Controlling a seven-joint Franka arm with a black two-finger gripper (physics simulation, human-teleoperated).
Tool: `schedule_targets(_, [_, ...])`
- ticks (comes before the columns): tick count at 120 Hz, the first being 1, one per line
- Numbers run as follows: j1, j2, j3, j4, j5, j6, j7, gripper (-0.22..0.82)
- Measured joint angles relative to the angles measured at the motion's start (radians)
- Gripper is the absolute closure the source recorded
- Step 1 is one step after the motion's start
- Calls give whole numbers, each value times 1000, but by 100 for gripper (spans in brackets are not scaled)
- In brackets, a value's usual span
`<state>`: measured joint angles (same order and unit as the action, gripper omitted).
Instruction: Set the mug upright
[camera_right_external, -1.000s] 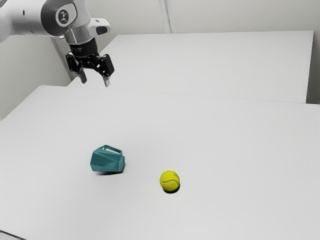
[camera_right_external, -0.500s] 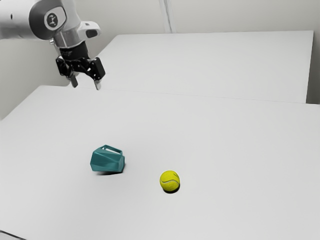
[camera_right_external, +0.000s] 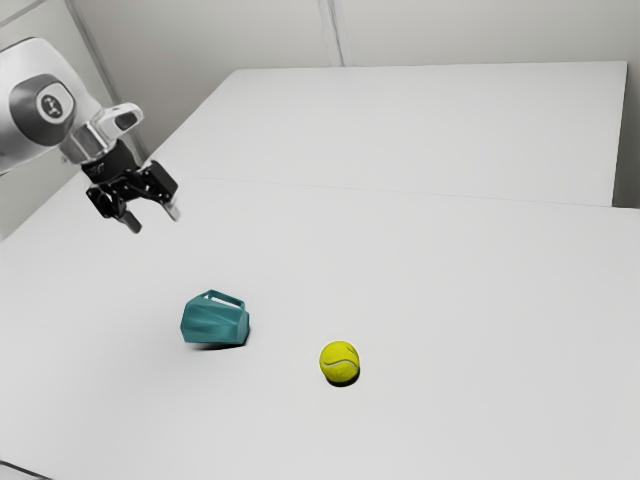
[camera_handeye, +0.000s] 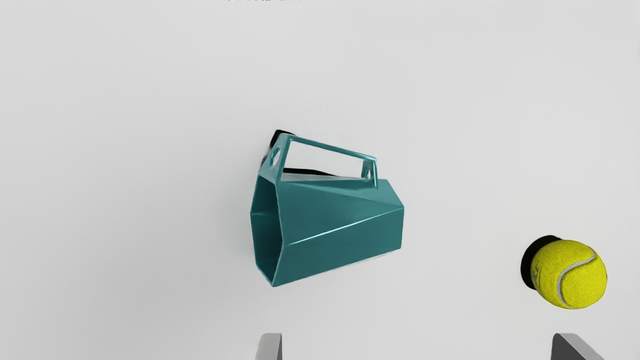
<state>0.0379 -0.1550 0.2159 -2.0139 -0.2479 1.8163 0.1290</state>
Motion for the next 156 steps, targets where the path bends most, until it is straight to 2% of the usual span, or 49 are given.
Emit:
schedule_targets(25, [0, -1, 76, -99, -181, 101, 142, 2])
schedule_targets(71, [14, 9, 160, -292, -473, 227, 448, 2])
schedule_targets(105, [15, 22, 224, -390, -617, 252, 660, 2])
schedule_targets(156, [20, 87, 250, -447, -798, 257, 942, 2])
